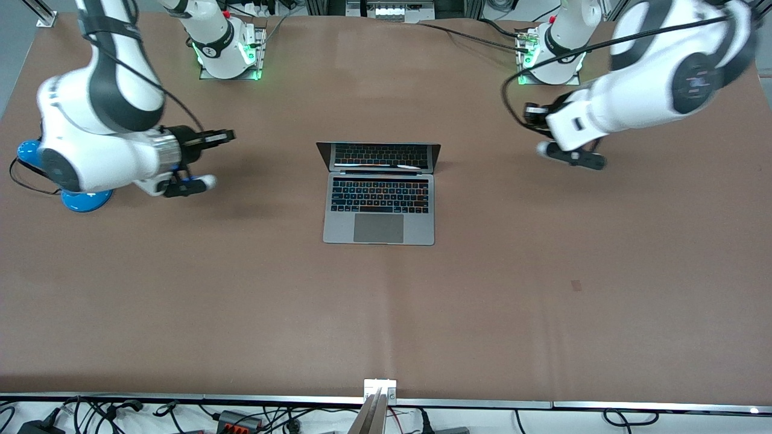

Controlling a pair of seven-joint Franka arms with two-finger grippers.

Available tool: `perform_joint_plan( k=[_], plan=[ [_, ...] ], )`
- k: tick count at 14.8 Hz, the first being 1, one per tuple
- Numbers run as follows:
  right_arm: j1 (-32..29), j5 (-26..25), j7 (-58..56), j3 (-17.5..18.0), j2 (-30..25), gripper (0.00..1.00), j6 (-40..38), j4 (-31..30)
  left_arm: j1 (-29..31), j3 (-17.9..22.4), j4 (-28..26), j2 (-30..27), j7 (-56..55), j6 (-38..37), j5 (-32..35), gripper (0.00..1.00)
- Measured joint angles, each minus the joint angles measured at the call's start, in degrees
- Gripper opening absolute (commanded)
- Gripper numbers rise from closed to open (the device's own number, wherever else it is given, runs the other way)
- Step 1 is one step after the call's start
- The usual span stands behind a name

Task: Close laptop with both arms from behind
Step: 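Move the right gripper and the left gripper toward the laptop lid's back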

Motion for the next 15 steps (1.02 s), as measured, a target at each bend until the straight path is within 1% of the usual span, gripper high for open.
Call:
perform_joint_plan(
  k=[4,6,9,10,12,15],
  plan=[
    [5.57,5.09,0.0,0.11,-1.43,0.0,5.43,-4.52,-0.07,-8.75,-6.58,-1.33,-4.27,7.2,-2.17,0.0],
    [7.81,7.45,0.01,0.14,-2.26,0.0,8.59,-7.09,-0.15,-13.53,-10.06,-1.78,-5.85,12.73,-2.55,0.0],
    [11.53,8.78,0.55,0.18,-3.25,0.0,13.63,-10.56,-0.13,-18.58,-15.09,-1.57,-8.34,21.85,-3.62,0.0],
    [12.8,8.87,1.48,0.19,-3.46,0.0,15.05,-11.16,-0.13,-19.89,-16.04,-1.18,-9.26,24.37,-3.85,0.0],
    [15.23,8.94,3.5,0.21,-3.6,0.0,17.6,-11.59,-0.13,-21.26,-16.82,0.33,-10.82,28.49,-3.91,0.0],
    [18.06,8.95,6.43,0.21,-3.38,0.0,21.86,-12.03,0.17,-21.3,-16.94,4.45,-11.13,34.69,-3.91,0.0]
  ],
)
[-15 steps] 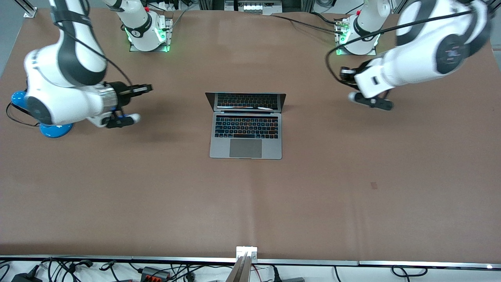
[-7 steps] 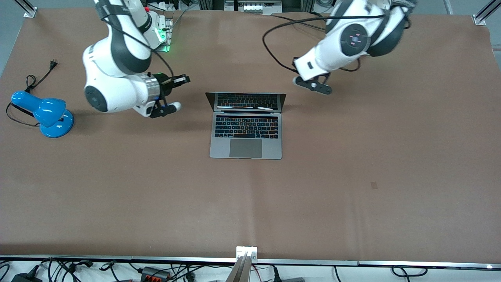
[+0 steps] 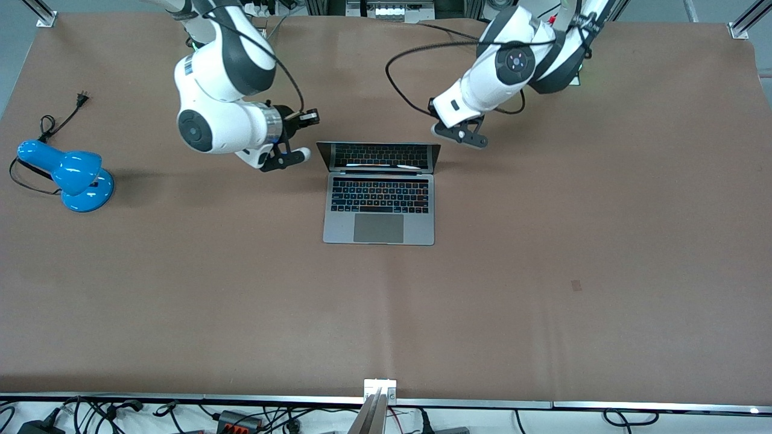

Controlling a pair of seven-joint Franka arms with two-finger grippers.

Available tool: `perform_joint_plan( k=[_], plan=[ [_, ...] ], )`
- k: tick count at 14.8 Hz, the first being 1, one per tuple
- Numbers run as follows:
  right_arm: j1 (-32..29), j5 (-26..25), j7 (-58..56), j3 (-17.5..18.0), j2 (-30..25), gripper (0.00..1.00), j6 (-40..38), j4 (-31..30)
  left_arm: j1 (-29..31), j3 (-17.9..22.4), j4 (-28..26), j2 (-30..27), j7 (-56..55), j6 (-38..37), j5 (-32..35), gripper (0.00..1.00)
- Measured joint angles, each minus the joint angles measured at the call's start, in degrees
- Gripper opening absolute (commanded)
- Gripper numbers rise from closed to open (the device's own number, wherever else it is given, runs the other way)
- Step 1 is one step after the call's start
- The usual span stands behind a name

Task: Close laptop with both arms from behind
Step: 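Move the right gripper and the left gripper toward the laptop lid's back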

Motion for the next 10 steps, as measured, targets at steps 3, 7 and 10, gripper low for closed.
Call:
perform_joint_plan(
  k=[3,7,10],
  plan=[
    [2.21,0.02,2.48,0.0,1.34,0.0,4.91,-0.26,0.25,0.02,0.06,3.93,-1.04,5.47,0.0,0.0],
    [3.23,0.13,4.47,-0.01,2.31,0.0,8.61,-0.1,0.31,0.02,0.99,7.8,-2.6,10.73,0.0,0.0],
    [3.23,0.15,4.7,-0.2,2.62,0.0,10.58,0.37,0.42,0.05,2.74,9.64,-3.58,10.98,0.0,0.0]
  ],
)
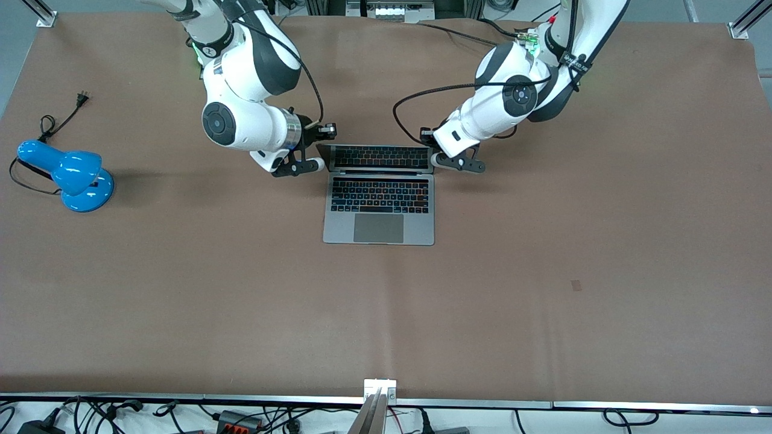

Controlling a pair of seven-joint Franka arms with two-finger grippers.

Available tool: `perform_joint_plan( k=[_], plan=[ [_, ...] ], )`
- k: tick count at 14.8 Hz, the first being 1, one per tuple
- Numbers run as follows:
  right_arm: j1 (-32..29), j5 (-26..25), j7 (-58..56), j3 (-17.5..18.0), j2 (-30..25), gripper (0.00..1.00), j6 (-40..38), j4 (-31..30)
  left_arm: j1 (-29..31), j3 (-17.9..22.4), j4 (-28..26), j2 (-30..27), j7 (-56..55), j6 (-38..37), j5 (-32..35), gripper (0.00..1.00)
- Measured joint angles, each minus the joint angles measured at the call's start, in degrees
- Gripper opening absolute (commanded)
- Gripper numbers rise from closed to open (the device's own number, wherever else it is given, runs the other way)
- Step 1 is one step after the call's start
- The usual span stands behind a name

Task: Close laptop with both arms from behind
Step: 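Push the laptop lid down with the right gripper while the left gripper pushes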

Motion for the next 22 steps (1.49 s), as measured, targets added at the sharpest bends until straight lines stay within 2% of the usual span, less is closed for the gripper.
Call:
perform_joint_plan(
  k=[13,18,22],
  plan=[
    [-0.13,0.02,0.08,-0.82,7.73,0.0,2.11,7.7,0.73,3.28,4.72,9.92,-0.48,4.24,0.82,0.0],
    [-0.21,0.01,0.08,-1.04,13.29,0.0,3.9,12.45,0.74,4.78,8.73,14.88,-0.48,4.45,3.09,0.0],
    [-0.23,-0.92,0.08,-2.05,18.77,0.0,6.7,16.18,0.54,4.87,9.5,18.56,-0.49,9.33,4.28,0.0]
  ],
)
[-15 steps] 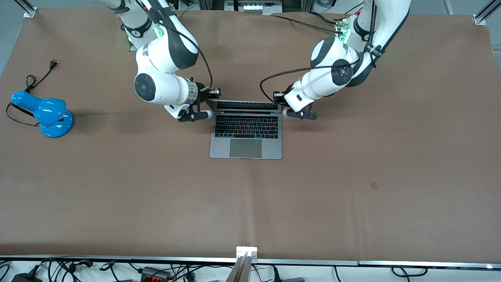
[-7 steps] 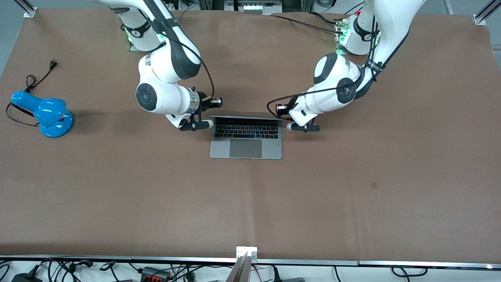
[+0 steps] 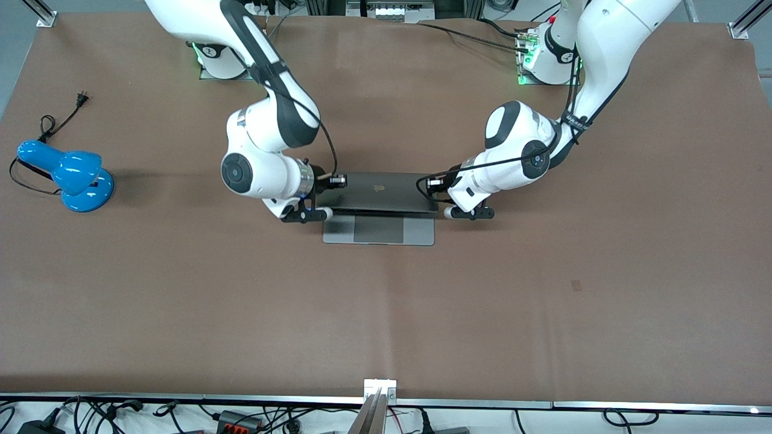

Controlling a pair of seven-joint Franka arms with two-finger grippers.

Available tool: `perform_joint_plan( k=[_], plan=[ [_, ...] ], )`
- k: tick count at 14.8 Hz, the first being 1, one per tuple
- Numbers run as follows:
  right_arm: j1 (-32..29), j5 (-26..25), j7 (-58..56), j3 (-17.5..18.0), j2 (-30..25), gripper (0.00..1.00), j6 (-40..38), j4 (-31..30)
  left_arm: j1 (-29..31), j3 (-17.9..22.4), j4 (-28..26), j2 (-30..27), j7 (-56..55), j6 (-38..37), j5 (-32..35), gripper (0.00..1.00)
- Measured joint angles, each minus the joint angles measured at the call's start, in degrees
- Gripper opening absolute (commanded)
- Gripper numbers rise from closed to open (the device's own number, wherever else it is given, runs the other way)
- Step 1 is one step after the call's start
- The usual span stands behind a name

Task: Close laptop with both arms from behind
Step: 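Push the laptop lid down with the right gripper while the left gripper pushes, then press the closed lid flat with both grippers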

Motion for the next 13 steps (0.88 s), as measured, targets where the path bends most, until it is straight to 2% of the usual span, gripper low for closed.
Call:
perform_joint_plan(
  k=[5,13],
  plan=[
    [-0.04,-0.4,0.0,-2.13,6.44,0.0,0.74,5.35,-0.95,0.79,0.28,3.99,0.01,2.99,1.95,0.0],
    [0.31,-1.94,0.0,-2.14,10.5,0.0,5.88,6.08,-4.08,3.68,0.74,7.4,-0.26,7.35,4.34,0.0]
  ],
)
